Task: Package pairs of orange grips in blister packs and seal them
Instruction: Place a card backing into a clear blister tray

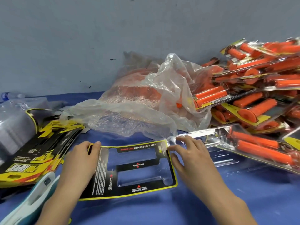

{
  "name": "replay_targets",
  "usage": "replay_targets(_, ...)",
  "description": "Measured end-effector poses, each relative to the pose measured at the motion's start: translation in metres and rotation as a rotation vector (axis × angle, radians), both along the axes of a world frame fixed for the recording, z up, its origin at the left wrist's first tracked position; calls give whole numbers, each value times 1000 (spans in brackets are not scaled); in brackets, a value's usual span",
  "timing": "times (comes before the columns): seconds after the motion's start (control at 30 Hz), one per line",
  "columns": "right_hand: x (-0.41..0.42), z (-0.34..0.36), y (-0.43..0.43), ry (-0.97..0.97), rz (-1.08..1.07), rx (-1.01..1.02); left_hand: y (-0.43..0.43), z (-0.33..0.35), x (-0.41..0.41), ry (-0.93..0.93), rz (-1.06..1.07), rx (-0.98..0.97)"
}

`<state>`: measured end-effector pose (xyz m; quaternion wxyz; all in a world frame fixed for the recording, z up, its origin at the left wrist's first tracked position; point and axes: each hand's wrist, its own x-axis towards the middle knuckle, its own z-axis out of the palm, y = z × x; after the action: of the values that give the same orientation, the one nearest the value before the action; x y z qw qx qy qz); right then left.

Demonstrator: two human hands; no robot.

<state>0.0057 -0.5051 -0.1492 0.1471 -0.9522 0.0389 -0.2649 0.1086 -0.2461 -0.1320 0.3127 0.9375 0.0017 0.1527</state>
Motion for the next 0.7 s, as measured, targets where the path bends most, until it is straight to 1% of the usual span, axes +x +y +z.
replay_targets(0.3, -1, 1, 3, 90, 2, 46, 9, -5, -12, -62, 47, 25)
replay_targets(0.43, 1, 2, 1, 139, 13, 42, 17, -9, -22, -91, -56, 87)
replay_targets(0.57, -3, 4, 3, 195, 24, 42, 25, -17, -38, -50, -175, 139)
replay_targets(0.7, -4, 4, 3, 246, 31, 6, 27, -23, -46, -27, -240, 168)
